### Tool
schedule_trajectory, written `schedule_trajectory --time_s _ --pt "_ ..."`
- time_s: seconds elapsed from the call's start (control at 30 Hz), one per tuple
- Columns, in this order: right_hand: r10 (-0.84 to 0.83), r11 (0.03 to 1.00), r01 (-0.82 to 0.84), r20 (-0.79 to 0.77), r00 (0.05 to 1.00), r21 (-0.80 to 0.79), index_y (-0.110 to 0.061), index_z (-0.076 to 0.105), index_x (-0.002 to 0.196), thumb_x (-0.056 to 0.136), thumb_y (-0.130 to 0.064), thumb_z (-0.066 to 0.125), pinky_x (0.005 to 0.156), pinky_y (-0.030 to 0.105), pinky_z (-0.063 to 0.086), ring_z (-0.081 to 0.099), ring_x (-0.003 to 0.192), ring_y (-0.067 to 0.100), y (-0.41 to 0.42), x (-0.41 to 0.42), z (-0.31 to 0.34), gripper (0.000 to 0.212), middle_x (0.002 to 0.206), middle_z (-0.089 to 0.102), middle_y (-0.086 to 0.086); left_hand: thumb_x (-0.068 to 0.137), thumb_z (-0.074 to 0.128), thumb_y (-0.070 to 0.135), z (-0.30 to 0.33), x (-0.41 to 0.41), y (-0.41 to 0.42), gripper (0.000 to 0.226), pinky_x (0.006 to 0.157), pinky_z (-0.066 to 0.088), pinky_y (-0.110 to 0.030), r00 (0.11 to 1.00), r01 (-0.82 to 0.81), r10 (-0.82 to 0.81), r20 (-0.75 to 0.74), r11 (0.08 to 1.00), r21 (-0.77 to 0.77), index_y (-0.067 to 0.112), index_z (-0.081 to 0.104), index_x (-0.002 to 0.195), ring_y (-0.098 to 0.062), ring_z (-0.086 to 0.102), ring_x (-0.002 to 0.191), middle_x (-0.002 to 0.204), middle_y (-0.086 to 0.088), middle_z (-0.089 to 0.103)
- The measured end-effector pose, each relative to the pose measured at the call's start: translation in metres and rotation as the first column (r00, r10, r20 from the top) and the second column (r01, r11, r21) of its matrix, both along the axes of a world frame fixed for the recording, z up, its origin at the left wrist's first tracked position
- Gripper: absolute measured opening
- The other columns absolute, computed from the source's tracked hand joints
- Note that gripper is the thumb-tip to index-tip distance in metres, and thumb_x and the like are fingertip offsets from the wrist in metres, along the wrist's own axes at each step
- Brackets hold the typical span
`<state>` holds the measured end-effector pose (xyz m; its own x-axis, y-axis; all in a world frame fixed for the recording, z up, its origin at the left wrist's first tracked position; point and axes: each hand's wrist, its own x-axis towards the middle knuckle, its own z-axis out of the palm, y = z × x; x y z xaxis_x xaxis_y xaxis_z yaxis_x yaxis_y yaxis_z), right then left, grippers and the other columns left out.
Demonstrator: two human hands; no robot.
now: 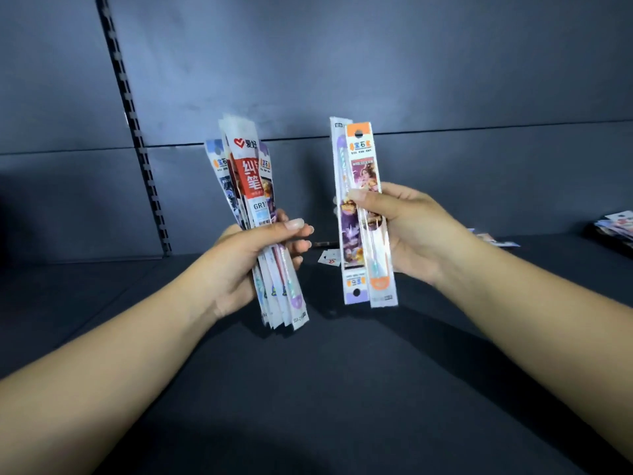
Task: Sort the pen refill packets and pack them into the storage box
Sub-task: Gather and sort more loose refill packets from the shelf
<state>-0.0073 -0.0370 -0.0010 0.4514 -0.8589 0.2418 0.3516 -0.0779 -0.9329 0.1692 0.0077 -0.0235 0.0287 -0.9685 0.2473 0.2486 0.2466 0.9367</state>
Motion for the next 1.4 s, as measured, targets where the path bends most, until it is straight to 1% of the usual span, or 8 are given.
schedule_trajectory --time_s 0.6,0.7,0.77,0.9,1.0,1.2,1.3,1.4 --pt "-0.286 0.955 0.297 0.269 0.92 -0.004 -0.006 0.062 0.071 0.083 -0.003 0.06 0.059 0.021 0.056 0.062 0.051 0.01 -0.005 -0.004 0.008 0.012 0.053 0.065 -0.001 0.044 0.076 0.01 0.01 0.008 -0.002 0.031 0.056 0.052 -0.018 0.931 -0.078 0.104 0.351 0.993 -0.089 0.014 0.057 0.069 -0.007 0.061 0.052 0.051 0.006 0.063" --pt "-0.466 0.792 0.431 0.029 0.885 -0.432 -0.019 0.068 0.059 0.074 -0.008 0.069 0.059 0.011 0.047 0.056 0.052 -0.004 -0.01 -0.028 0.023 0.019 0.051 0.064 -0.016 0.047 0.077 0.008 0.018 0.025 -0.001 0.032 0.059 0.052 -0.017 0.815 -0.021 0.046 0.578 0.999 -0.049 0.016 0.057 0.07 -0.005 0.06 0.054 0.052 0.009 0.062" --pt "-0.345 0.811 0.179 -0.207 0.916 -0.558 -0.02 0.072 0.053 0.062 -0.012 0.074 0.065 0.006 0.046 0.061 0.067 -0.012 -0.004 -0.037 0.029 0.012 0.067 0.067 -0.027 0.049 0.074 0.012 0.022 0.029 0.003 0.028 0.057 0.052 -0.016 0.759 0.086 -0.082 0.646 0.996 0.025 0.018 0.058 0.07 -0.003 0.06 0.055 0.052 0.011 0.061" --pt "-0.022 0.855 -0.345 -0.692 0.722 -0.387 -0.014 0.073 0.063 0.05 -0.023 0.07 0.066 0.008 0.05 0.061 0.085 -0.013 0.01 -0.031 0.021 0.016 0.081 0.066 -0.037 0.037 0.081 0.022 0.026 0.031 0.013 0.039 0.058 0.052 -0.018 0.65 0.258 -0.308 0.695 0.949 0.179 0.017 0.063 0.071 -0.006 0.062 0.063 0.062 0.012 0.062" --pt "0.174 0.842 -0.505 -0.791 0.587 -0.19 -0.019 0.073 0.057 0.05 -0.02 0.07 0.065 0.012 0.05 0.064 0.07 -0.003 0.015 -0.017 0.005 0.007 0.069 0.071 -0.018 0.027 0.092 0.033 0.023 0.033 0.016 0.064 0.061 0.056 -0.024 0.62 0.347 -0.44 0.649 0.896 0.275 0.014 0.072 0.084 -0.011 0.069 0.074 0.081 0.003 0.073" --pt "0.409 0.872 -0.489 -0.499 0.764 -0.033 -0.013 0.071 0.062 0.06 0.002 0.07 0.062 0.023 0.057 0.066 0.058 0.012 0.017 -0.006 -0.003 0.015 0.064 0.071 0.002 0.026 0.092 0.035 0.015 0.035 0.012 0.043 0.048 0.052 -0.024 0.866 0.329 -0.356 0.351 0.934 0.136 0.021 0.068 0.06 -0.008 0.057 0.046 0.052 0.0 0.062" --pt "0.263 0.959 -0.277 -0.178 0.948 -0.058 -0.012 0.061 0.071 0.058 -0.001 0.066 0.059 0.027 0.057 0.062 0.051 0.013 0.013 -0.004 -0.001 0.018 0.058 0.066 0.002 0.031 0.092 0.03 0.009 0.032 0.004 0.042 0.049 0.048 -0.02 0.961 0.277 -0.277 0.015 0.961 0.024 0.022 0.06 0.057 -0.005 0.052 0.044 0.056 0.005 0.058" --pt "0.133 0.989 -0.13 0.038 0.99 -0.075 -0.012 0.055 0.075 0.07 0.003 0.062 0.062 0.027 0.056 0.061 0.049 0.011 0.01 -0.001 0.005 0.017 0.057 0.065 0.0 0.032 0.092 0.027 0.004 0.021 0.002 0.044 0.05 0.048 -0.02 0.957 0.284 -0.285 -0.053 0.959 -0.026 0.021 0.057 0.057 -0.006 0.051 0.045 0.053 0.006 0.053"
